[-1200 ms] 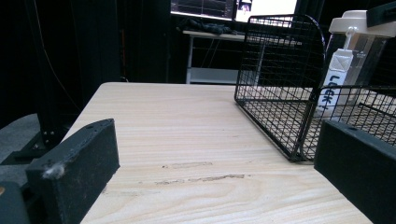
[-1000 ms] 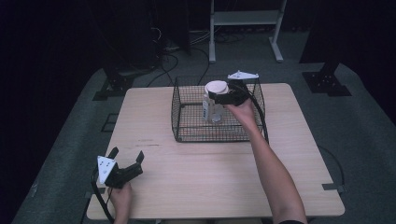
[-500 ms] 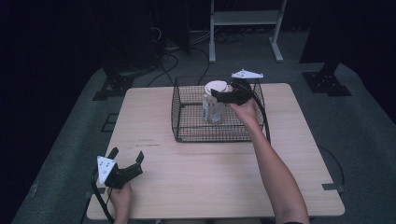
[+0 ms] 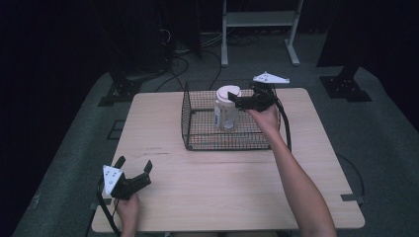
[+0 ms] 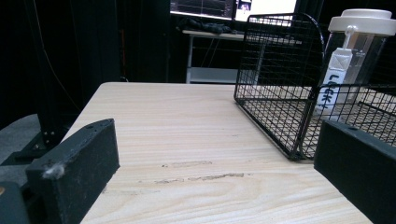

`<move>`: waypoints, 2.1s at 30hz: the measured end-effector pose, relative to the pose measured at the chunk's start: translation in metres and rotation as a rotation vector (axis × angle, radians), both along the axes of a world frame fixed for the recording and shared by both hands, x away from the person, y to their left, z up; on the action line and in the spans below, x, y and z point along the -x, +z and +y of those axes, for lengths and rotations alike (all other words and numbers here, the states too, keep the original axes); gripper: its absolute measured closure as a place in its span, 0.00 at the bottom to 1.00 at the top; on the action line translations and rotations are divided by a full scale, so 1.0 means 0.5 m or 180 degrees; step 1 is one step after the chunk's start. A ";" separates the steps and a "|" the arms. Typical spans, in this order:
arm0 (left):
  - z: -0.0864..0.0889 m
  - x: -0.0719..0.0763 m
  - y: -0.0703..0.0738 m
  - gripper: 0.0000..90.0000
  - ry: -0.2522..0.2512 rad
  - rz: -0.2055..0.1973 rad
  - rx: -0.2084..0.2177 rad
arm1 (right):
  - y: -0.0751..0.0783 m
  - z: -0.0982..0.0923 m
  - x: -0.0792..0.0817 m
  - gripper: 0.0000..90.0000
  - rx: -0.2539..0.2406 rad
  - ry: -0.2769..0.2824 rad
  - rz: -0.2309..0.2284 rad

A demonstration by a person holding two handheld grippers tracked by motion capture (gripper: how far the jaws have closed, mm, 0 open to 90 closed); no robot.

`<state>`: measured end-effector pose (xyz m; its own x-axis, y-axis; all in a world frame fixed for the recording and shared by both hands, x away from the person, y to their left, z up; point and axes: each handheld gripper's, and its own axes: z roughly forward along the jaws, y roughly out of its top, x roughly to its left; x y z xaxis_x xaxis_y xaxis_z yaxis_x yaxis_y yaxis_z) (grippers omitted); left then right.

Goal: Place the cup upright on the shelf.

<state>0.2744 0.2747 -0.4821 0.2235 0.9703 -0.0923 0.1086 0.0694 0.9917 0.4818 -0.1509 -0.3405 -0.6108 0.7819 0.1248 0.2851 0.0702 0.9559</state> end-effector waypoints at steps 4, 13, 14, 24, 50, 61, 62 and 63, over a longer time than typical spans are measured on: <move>0.000 0.000 0.000 0.00 -0.0002 -0.0001 -0.0003 | 0.007 -0.014 0.021 0.01 -0.0040 0.0047 0.0004; -0.001 0.000 0.000 0.00 0.0005 -0.0002 -0.0015 | 0.031 -0.034 0.057 0.01 -0.0037 0.0071 -0.0058; -0.002 0.000 0.000 0.00 0.0006 -0.0002 -0.0017 | 0.032 -0.036 0.061 0.01 -0.0015 0.0064 -0.0071; -0.003 0.000 0.000 0.00 0.0006 -0.0002 -0.0034 | 0.034 -0.053 0.085 0.01 0.0058 0.0140 0.0005; -0.006 -0.001 0.001 0.00 0.0007 -0.0004 -0.0066 | 0.016 -0.112 0.171 0.01 0.0137 0.0246 0.0052; -0.007 -0.001 0.001 0.00 0.0013 -0.0006 -0.0075 | 0.011 -0.135 0.197 0.01 0.0156 0.0251 0.0042; -0.007 -0.001 0.001 0.00 0.0015 -0.0006 -0.0075 | 0.011 -0.136 0.199 0.01 0.0162 0.0252 0.0035; -0.007 -0.001 0.001 0.00 0.0015 -0.0005 -0.0077 | 0.011 -0.138 0.201 0.01 0.0162 0.0256 0.0031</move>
<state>0.2749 0.2712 -0.4818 0.2191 0.9733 -0.0685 0.1066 0.0459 0.9932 0.3811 -0.2198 -0.3351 -0.6708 0.7358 0.0925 0.2860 0.1416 0.9477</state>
